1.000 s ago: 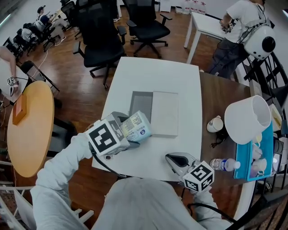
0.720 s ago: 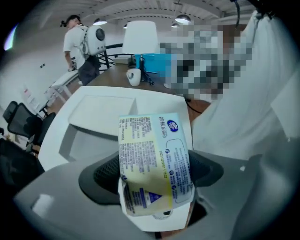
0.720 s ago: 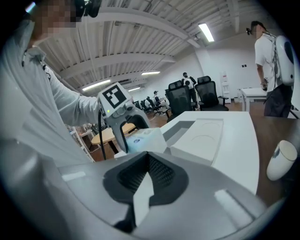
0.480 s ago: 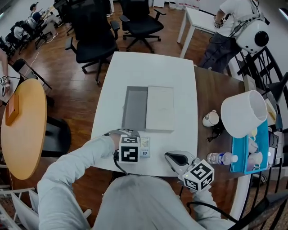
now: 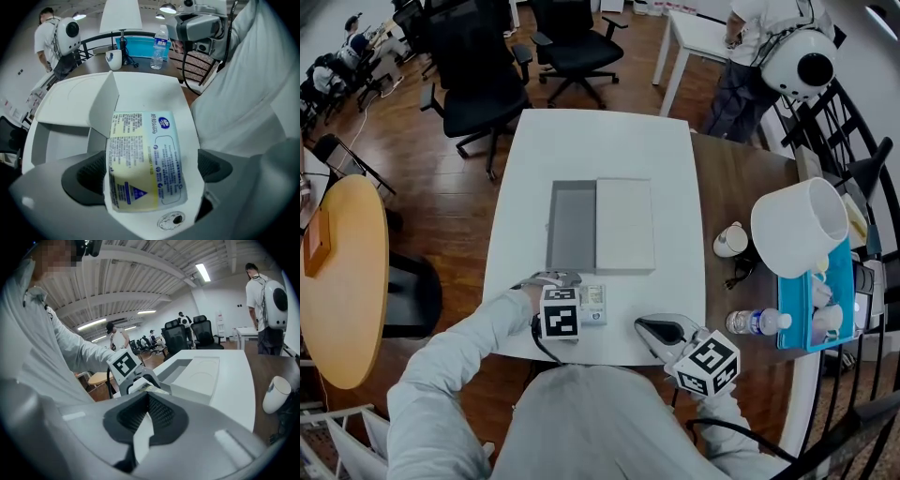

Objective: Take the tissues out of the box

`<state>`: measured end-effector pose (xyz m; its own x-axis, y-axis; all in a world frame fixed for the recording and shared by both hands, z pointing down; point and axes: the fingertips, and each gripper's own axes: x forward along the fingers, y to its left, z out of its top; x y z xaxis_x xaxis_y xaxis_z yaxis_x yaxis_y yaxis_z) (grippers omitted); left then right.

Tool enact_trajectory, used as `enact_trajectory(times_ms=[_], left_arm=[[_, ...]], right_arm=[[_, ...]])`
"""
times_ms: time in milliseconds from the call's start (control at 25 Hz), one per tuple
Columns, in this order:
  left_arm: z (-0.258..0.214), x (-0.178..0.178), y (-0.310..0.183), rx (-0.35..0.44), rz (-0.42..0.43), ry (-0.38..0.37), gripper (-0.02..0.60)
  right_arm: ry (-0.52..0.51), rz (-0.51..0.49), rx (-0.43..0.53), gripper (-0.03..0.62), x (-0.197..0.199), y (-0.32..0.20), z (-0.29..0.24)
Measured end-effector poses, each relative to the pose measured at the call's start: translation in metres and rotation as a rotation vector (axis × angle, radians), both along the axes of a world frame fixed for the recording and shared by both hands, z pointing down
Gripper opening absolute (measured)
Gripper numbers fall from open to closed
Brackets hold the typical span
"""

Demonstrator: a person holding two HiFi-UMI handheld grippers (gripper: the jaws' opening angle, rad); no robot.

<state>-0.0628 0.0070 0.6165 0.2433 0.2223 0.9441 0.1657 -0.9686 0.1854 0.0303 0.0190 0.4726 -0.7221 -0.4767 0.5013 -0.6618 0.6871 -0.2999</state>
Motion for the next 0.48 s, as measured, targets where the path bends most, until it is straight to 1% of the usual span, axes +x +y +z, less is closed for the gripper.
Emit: enact_trajectory(times_ms=[80,160,240,280,320,360,400,480], left_arm=[[-0.012,-0.005,0.004,-0.005,-0.005,0.019,0.607],[-0.033,-0.011,0.006,0.004,-0.013,0.054,0.607],[-0.066,-0.018,0.002,0.041,-0.045,0.13,0.607],[-0.088,-0.022,-0.002,0.059,-0.077,0.187,0.607],[-0.113,-0.025,-0.008,0.076,-0.119,0.256,0.606],[-0.14,-0.028,-0.015,0.096,-0.165,0.341,0.601],[-0.17,-0.032,-0.022,0.119,-0.212,0.445,0.586],[-0.235,-0.041,-0.033,0.161,-0.32,0.704,0.471]], right_arm=[[0.0,-0.005,0.003,0.003,-0.003,-0.001,-0.002],[0.001,-0.007,0.006,0.003,-0.004,-0.002,-0.002],[-0.001,-0.003,0.013,0.003,-0.004,-0.003,-0.004],[-0.004,0.0,0.018,0.003,-0.004,-0.004,-0.005],[-0.008,0.004,0.023,0.003,-0.003,-0.006,-0.007],[-0.014,0.007,0.029,0.003,-0.002,-0.007,-0.01],[-0.027,0.01,0.037,0.003,-0.002,-0.007,-0.015],[-0.083,0.005,0.062,0.003,-0.005,-0.007,-0.032]])
